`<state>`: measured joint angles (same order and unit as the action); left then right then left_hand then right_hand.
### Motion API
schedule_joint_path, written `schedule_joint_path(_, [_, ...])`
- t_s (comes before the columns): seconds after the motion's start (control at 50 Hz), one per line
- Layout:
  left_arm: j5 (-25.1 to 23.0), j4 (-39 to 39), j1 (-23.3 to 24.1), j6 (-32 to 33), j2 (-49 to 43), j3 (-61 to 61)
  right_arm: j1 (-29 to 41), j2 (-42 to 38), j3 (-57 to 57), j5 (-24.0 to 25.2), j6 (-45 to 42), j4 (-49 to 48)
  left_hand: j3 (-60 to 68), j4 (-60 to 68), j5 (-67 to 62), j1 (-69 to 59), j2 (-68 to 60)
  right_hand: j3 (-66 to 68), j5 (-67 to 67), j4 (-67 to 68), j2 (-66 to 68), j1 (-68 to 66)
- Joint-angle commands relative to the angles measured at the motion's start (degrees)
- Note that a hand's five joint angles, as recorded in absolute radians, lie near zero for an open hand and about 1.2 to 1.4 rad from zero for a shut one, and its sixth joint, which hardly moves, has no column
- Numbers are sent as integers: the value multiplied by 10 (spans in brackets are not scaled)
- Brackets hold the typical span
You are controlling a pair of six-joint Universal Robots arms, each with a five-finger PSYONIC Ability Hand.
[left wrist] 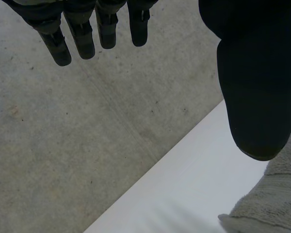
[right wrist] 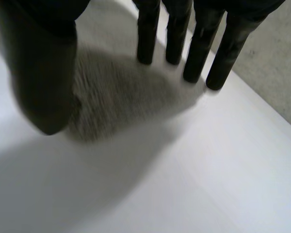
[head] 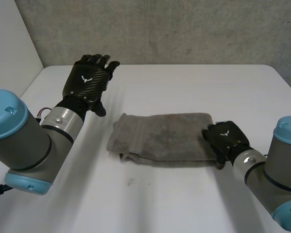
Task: Fold the towel.
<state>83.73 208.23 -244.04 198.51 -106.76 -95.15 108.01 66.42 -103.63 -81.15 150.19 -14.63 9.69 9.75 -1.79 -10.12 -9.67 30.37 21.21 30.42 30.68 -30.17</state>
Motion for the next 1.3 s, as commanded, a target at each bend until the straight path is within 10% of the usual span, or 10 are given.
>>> schedule_joint_path(0.02, [25,0,3,-1,3,7,-14,-21,22,-6,-60,-13,5,5,16,-1,-5,490,482,490,487,-492])
schedule_joint_path(0.16, [42,-2,2,-5,11,11,2,-11,99,-8,-69,-16,5,5,16,-1,-5,496,488,496,493,-498])
schedule_joint_path(0.4, [58,-10,-6,-65,34,39,244,-89,293,-23,-145,31,5,5,16,-1,-5,492,483,491,489,-494])
schedule_joint_path(0.46, [60,-11,-5,-72,36,38,244,-85,288,-66,-112,59,5,5,16,-1,-5,-114,-123,-115,-117,112])
schedule_joint_path(0.54, [60,-22,-3,-78,37,37,212,-62,243,-95,-40,58,5,5,16,-1,-5,-146,-154,-146,-149,144])
schedule_joint_path(0.74, [65,-115,7,-84,39,93,35,22,50,11,80,35,5,5,16,-1,-5,-127,-136,-128,-130,125])
schedule_joint_path(0.9, [86,-352,8,-220,40,237,5,-5,4,8,60,-11,5,5,16,-1,-5,49,40,48,46,-51])
schedule_joint_path(1.02, [81,-452,-12,-302,39,291,4,-27,25,-14,-28,-14,5,5,16,-1,-5,495,486,494,492,-497])
schedule_joint_path(1.3, [81,-481,-38,-329,38,297,160,-48,171,-59,-183,-33,5,5,16,-1,-5,496,488,496,493,-498])
